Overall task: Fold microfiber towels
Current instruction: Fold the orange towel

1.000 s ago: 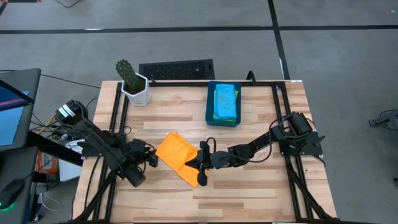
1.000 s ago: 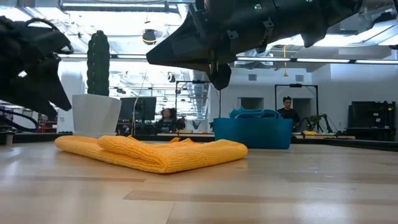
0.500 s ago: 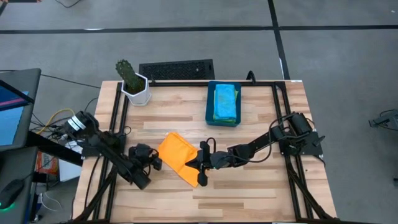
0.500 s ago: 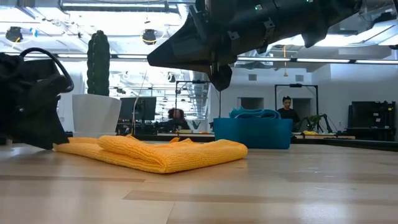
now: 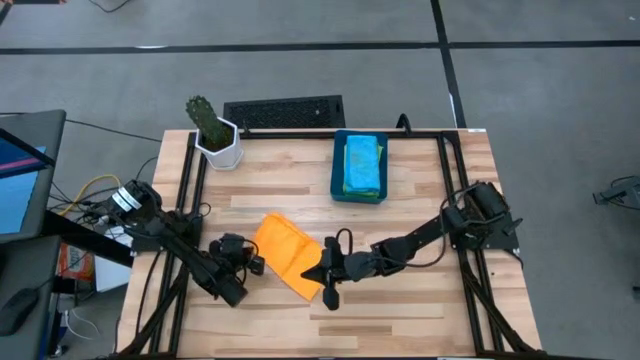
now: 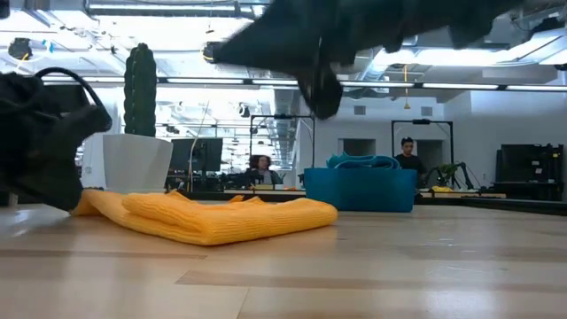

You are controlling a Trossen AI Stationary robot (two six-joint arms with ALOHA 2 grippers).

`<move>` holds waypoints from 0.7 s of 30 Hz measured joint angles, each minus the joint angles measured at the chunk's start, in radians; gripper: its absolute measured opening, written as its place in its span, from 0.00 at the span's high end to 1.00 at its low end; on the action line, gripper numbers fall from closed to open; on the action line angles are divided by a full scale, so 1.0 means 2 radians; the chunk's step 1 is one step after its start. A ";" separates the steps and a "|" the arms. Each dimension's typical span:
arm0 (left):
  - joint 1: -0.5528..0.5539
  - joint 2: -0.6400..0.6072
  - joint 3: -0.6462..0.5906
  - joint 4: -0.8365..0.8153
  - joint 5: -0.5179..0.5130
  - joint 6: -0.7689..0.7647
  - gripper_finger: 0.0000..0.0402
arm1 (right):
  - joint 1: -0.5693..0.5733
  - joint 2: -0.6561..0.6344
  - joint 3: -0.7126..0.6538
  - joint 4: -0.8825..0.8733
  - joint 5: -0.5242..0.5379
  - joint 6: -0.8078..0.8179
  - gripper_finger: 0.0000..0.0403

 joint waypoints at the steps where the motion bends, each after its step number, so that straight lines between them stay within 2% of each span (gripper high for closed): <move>1: 0.000 0.000 0.009 -0.011 0.002 0.004 0.99 | 0.003 -0.009 0.000 -0.014 0.006 0.000 0.95; 6: 0.000 0.000 0.061 -0.075 -0.008 0.039 1.00 | 0.021 -0.055 0.000 -0.080 0.037 0.000 0.94; 12: 0.000 0.000 0.134 -0.197 -0.023 0.056 1.00 | 0.042 -0.092 0.000 -0.144 0.074 0.000 0.94; 16: 0.003 -0.001 0.166 -0.174 -0.040 0.136 1.00 | 0.054 -0.089 0.000 -0.153 0.090 0.013 0.94; 21: 0.016 0.001 0.182 -0.081 -0.041 0.252 1.00 | 0.065 -0.084 -0.001 -0.163 0.123 0.047 0.95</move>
